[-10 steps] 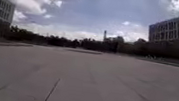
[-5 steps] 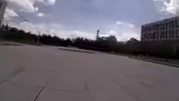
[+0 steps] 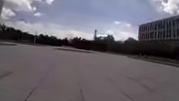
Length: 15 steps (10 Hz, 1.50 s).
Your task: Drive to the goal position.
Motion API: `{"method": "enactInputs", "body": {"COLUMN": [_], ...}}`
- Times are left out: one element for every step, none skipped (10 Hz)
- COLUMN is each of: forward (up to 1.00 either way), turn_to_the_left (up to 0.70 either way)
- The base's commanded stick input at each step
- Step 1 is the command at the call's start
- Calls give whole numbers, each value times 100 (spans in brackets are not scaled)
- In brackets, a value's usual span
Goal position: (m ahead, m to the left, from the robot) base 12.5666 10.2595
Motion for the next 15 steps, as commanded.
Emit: {"method": "enactInputs", "body": {"forward": [70,70,70,70,70,70,70,70,70,70,70,70,70,70,70], "turn_to_the_left": [0,0,0,0,0,0,0,0,0,0,0,0,0,0,0]}}
